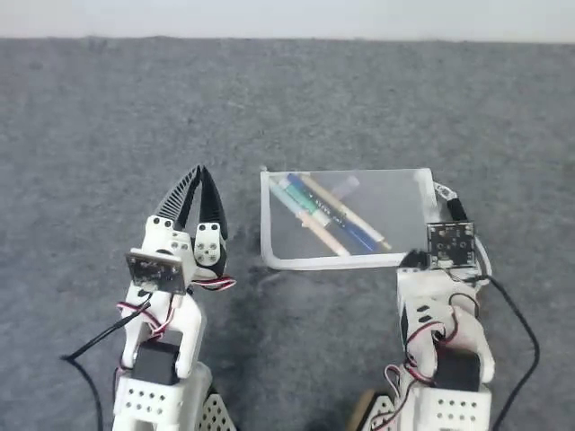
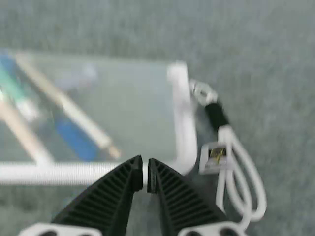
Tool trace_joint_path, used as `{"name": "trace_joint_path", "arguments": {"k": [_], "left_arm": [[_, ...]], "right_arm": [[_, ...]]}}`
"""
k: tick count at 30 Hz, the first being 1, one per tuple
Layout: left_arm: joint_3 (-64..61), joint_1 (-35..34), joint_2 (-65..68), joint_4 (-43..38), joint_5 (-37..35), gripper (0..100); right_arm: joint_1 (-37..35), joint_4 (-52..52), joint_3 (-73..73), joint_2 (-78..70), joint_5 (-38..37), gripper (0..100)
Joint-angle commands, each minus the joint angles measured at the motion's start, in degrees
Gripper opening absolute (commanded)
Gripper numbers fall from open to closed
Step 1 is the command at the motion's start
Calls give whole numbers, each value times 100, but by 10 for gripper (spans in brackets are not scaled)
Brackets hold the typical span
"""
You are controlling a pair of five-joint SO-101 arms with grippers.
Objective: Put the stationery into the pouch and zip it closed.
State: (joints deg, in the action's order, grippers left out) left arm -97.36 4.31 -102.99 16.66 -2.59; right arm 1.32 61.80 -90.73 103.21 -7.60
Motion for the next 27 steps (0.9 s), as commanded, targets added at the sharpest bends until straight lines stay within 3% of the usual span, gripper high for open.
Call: {"name": "trace_joint_path", "arguments": {"k": [1, 15, 27], "left_arm": [[84, -53, -18, 545, 35, 13], [75, -53, -18, 2576, 35, 13], [75, -18, -44, 4642, 62, 13]], "right_arm": [[-40, 180, -264, 101, -44, 9], [-13, 1332, -571, 101, -44, 7], [-31, 1341, -571, 101, -44, 9]]}}
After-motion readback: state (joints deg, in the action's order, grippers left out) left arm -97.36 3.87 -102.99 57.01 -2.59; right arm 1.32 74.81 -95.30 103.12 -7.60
